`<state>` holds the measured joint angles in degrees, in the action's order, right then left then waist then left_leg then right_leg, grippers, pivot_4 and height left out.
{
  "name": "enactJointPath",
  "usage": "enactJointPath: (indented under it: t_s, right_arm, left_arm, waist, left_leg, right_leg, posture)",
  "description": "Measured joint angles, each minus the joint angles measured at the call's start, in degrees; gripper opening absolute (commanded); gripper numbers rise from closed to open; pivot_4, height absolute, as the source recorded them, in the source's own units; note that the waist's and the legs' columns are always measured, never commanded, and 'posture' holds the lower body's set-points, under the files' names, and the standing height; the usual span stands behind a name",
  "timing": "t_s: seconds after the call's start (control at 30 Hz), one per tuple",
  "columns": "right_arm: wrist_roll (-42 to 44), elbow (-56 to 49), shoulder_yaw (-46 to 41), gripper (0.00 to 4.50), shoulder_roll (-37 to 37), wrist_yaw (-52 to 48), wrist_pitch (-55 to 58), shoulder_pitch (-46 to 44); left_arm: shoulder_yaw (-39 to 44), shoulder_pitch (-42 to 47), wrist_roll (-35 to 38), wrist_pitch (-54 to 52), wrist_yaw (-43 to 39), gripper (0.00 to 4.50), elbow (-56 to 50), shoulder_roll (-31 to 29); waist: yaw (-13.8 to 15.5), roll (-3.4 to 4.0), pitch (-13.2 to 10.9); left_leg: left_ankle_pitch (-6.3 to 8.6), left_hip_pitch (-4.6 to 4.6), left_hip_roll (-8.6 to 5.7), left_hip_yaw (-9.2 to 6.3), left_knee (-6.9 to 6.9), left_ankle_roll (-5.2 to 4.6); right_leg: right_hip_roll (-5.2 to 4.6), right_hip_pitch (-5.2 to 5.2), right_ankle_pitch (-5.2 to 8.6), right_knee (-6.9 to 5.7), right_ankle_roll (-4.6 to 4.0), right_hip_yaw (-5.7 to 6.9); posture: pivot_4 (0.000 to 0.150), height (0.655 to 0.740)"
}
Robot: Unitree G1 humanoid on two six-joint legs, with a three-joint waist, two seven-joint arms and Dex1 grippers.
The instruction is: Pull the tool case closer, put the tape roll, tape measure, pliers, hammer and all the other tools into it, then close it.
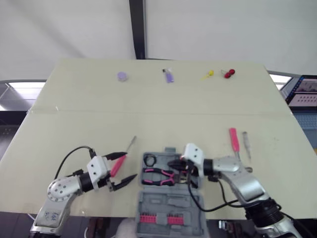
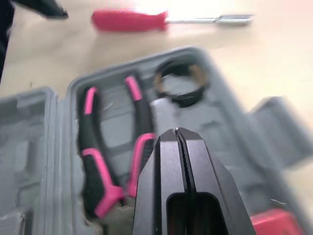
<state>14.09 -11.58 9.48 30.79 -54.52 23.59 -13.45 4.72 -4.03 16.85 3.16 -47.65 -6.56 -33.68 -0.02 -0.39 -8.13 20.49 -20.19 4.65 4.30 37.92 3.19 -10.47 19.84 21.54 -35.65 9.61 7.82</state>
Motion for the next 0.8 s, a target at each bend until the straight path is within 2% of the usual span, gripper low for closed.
enactJointPath:
  t_s: [0.13, 0.2, 0.23, 0.43, 0.6, 0.8]
  right_arm:
    - [7.56, -0.83, -14.31, 3.23, 6.96, -0.41, 5.46, 4.98]
    - [9.47, 3.53, -22.19, 4.19, 11.29, -0.90, 5.94, 9.09]
    - [9.56, 7.44, -25.99, 4.43, 13.33, -1.06, 5.57, 11.22]
    - [8.34, 28.10, -37.78, 4.43, 17.41, 0.20, -2.85, 14.29]
    - [5.50, 43.76, -40.08, 4.43, 19.30, 2.89, -12.42, 11.39]
    - [4.88, 48.88, -39.60, 4.43, 19.30, 2.95, -17.40, 10.48]
  left_arm:
    - [8.39, 2.65, 1.89, -5.13, 2.01, 4.50, 5.22, -5.00]
    - [12.20, 3.01, 1.77, -5.74, 3.11, 4.50, 8.93, -7.20]
    - [13.90, 2.72, 1.59, -5.72, 3.45, 4.50, 10.42, -8.15]
    - [21.78, 3.13, 1.72, -5.65, 5.75, 4.50, 21.58, -10.79]
    - [25.10, 4.83, 1.67, -5.13, 7.22, 4.50, 32.01, -12.18]
    - [24.93, 5.31, 1.43, -5.10, 8.44, 4.50, 32.20, -11.86]
  waist:
    - [0.18, -0.08, -0.12]
    - [0.23, -0.10, -0.14]
    - [0.28, -0.16, -0.18]
    - [-0.52, -0.09, -0.27]
    - [-1.59, -0.09, -0.34]
    - [-1.65, -0.08, -0.39]
  left_leg:
    - [0.02, -0.02, -0.01, -0.02, -0.04, -0.03]
    - [0.04, -0.02, -0.02, 0.01, -0.07, -0.08]
    - [0.05, -0.01, -0.02, 0.04, -0.08, -0.09]
    - [0.05, 0.10, 0.00, 0.20, -0.17, -0.09]
    - [0.05, 0.10, 0.01, 0.24, -0.24, -0.09]
    - [0.05, 0.10, 0.01, 0.24, -0.21, -0.09]
  right_leg:
    - [0.00, -0.02, 0.00, 0.04, 0.00, 0.01]
    - [0.00, -0.04, 0.00, 0.11, 0.00, 0.01]
    - [-0.01, -0.05, 0.00, 0.14, 0.00, 0.01]
    - [0.00, 0.00, 0.00, 0.11, 0.01, -0.07]
    - [-0.01, 0.02, 0.00, 0.12, 0.01, -0.06]
    - [-0.01, 0.02, 0.00, 0.11, 0.01, -0.07]
  posture:
    - [0.150, 0.7400]
    - [0.150, 0.7400]
    - [0.150, 0.7400]
    - [0.150, 0.7400]
    - [0.150, 0.7400]
    - [0.150, 0.7400]
